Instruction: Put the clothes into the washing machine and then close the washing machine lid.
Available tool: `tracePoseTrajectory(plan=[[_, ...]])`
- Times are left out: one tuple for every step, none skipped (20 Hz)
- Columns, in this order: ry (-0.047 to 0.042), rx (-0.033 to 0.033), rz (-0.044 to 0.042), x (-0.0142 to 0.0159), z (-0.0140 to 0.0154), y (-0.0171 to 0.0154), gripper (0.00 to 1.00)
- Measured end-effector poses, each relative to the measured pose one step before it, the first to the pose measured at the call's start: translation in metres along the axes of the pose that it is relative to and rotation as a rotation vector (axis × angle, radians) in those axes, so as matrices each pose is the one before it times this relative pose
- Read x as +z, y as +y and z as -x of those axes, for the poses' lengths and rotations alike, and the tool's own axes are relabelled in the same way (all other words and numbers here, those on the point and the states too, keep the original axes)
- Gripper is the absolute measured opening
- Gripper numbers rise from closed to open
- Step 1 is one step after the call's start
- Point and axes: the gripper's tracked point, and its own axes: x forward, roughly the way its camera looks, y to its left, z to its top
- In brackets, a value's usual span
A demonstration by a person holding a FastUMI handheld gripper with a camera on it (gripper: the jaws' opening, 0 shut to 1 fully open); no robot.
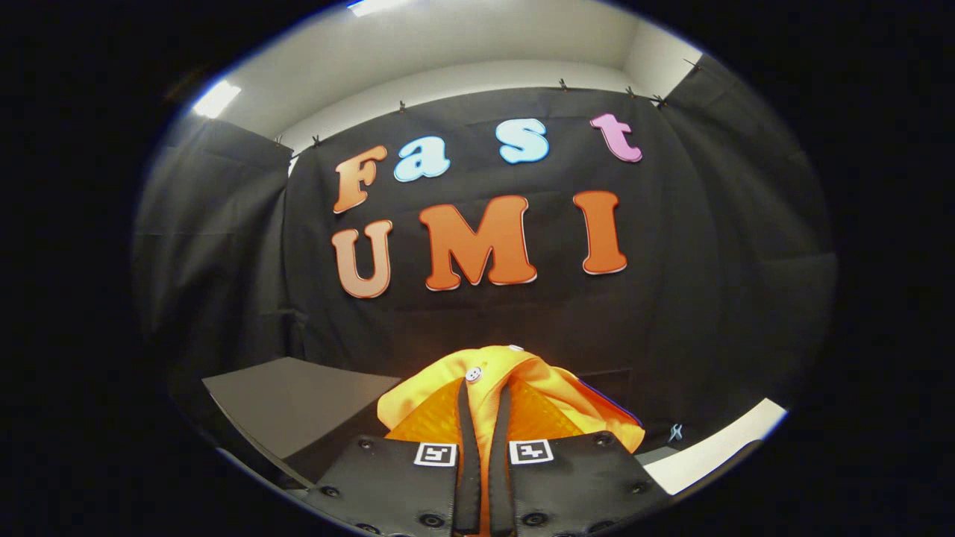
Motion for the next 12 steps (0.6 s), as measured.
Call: tracePoseTrajectory(plan=[[0.02752,-0.01190,-0.01475,-0.01825,-0.00961,-0.00759,0.12],[0.02963,-0.01146,-0.01348,-0.01739,-0.00999,-0.00625,0.12],[0.03264,-0.00847,-0.01513,-0.01632,-0.00873,-0.00537,0.12],[0.03170,-0.00429,-0.01507,-0.01524,-0.00739,-0.00338,0.12],[0.02769,-0.00252,-0.01331,-0.01252,-0.00780,-0.00270,0.12],[0.02273,-0.00381,-0.00647,-0.01125,-0.00826,-0.00258,0.12],[0.02370,-0.00523,-0.00091,-0.01007,-0.00850,-0.00229,0.12],[0.02294,-0.00327,0.00052,-0.00943,-0.00659,-0.00192,0.12],[0.02030,-0.00307,0.00422,-0.00835,-0.00684,-0.00131,0.12],[0.01895,-0.00521,0.00579,-0.00989,-0.00516,-0.00178,0.13],[0.01904,-0.00342,0.00577,-0.00698,-0.00625,-0.00132,0.12],[0.01771,-0.00394,0.00304,-0.00687,-0.00596,-0.00216,0.12]])
